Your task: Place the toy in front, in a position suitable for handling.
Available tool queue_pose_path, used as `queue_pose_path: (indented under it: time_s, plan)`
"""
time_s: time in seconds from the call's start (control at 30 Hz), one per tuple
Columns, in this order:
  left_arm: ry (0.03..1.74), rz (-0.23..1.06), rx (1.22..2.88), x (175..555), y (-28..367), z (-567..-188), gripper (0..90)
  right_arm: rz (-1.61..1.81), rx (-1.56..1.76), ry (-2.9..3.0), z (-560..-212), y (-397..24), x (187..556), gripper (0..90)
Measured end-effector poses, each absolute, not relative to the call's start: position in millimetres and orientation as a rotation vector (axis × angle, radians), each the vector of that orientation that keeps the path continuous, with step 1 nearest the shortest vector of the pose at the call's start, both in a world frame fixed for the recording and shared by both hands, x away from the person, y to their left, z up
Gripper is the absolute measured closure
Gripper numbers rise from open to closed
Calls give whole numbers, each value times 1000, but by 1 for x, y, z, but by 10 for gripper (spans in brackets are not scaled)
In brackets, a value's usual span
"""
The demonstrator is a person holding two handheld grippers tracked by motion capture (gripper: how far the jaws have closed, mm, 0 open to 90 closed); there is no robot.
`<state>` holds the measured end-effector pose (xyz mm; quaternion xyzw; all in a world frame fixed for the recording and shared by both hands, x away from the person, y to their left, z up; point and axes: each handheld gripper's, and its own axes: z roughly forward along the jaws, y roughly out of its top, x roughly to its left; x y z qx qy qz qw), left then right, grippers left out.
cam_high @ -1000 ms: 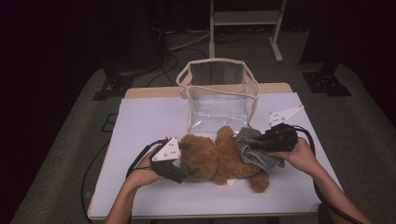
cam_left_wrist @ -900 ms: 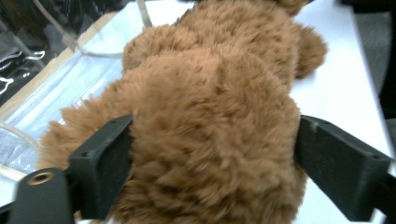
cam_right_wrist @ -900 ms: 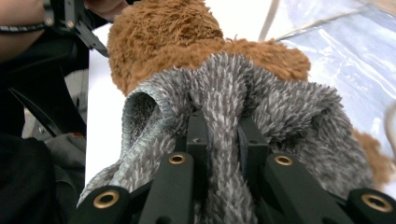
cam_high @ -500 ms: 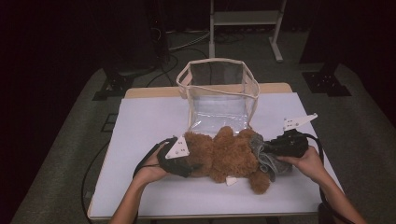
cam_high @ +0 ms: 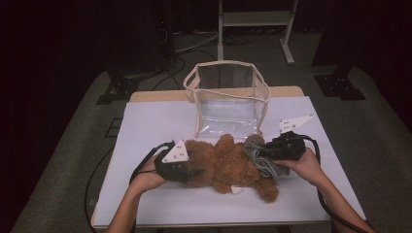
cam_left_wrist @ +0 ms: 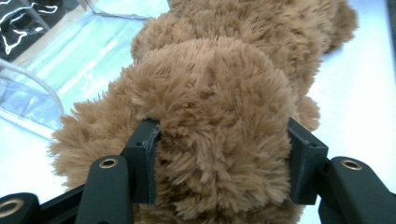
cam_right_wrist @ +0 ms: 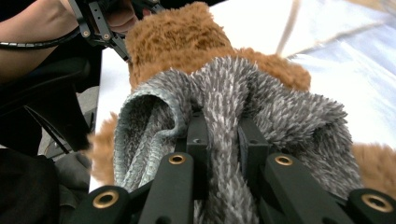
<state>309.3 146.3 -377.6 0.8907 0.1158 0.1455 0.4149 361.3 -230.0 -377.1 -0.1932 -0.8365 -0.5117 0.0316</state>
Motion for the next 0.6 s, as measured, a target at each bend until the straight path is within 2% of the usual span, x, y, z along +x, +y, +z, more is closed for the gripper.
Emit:
queue_pose_path:
  time_s: [0.13,0.2,0.37,0.6]
  plan:
    - [295,359,2263,306,157,-377,406,-1572,-557,-2595,-375,-214,363,778]
    - [319,352,2232,306,160,-378,356,-1562,-566,-2615,-377,-210,365,778]
    - [254,397,2202,308,148,-374,195,-1573,-603,-2611,-378,-216,366,776]
    - [221,442,2248,318,135,-383,202,-1534,-671,-2637,-383,-243,357,775]
